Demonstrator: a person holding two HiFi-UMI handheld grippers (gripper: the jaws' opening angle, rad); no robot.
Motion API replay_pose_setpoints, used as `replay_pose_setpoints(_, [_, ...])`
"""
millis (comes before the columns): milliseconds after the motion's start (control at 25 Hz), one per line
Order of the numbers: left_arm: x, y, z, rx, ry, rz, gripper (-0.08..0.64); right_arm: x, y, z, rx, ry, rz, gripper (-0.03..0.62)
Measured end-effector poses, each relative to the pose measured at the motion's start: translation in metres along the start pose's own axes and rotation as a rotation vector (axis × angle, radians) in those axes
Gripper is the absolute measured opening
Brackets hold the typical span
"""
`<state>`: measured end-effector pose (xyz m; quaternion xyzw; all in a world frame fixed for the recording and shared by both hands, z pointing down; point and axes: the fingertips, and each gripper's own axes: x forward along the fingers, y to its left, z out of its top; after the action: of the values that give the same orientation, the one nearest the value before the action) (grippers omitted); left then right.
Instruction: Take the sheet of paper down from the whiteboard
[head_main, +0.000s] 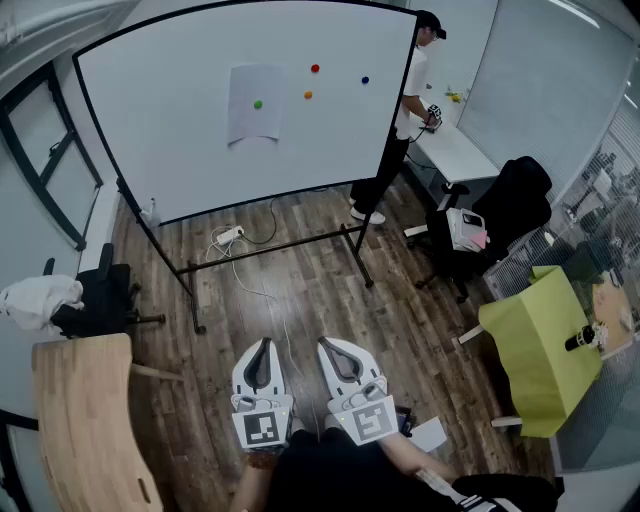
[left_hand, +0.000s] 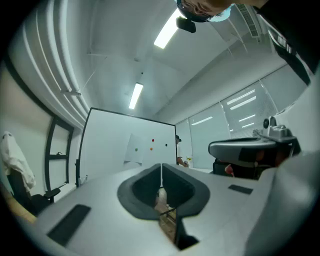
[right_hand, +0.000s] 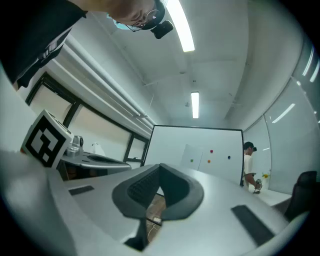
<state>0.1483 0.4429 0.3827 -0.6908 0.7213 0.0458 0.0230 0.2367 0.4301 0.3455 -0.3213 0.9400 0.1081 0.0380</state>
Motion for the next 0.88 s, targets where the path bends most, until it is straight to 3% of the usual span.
replay_pose_setpoints(240, [0.003, 0.026, -0.019, -0.015, 0.043, 0.016, 0.018, 0.013, 0.008, -0.016, 0.048, 0.020, 0.006, -0.003])
replay_pose_setpoints(440, [0.002, 0.054, -0.030, -0.003, 0.075, 0.019, 0.018, 0.031, 0.026, -0.029, 0.015, 0.063, 0.034, -0.003])
replay_pose_setpoints(600, [0.007, 0.074, -0.028, 0.002, 0.078, 0.035, 0.018, 0.045, 0.036, -0.029, 0.085, 0.069, 0.068, -0.003])
replay_pose_setpoints(880, [0.029, 0.076, -0.038, 0.000, 0.089, 0.006, 0.018, 0.068, 0.026, -0.040, 0.058, 0.072, 0.073, -0.003])
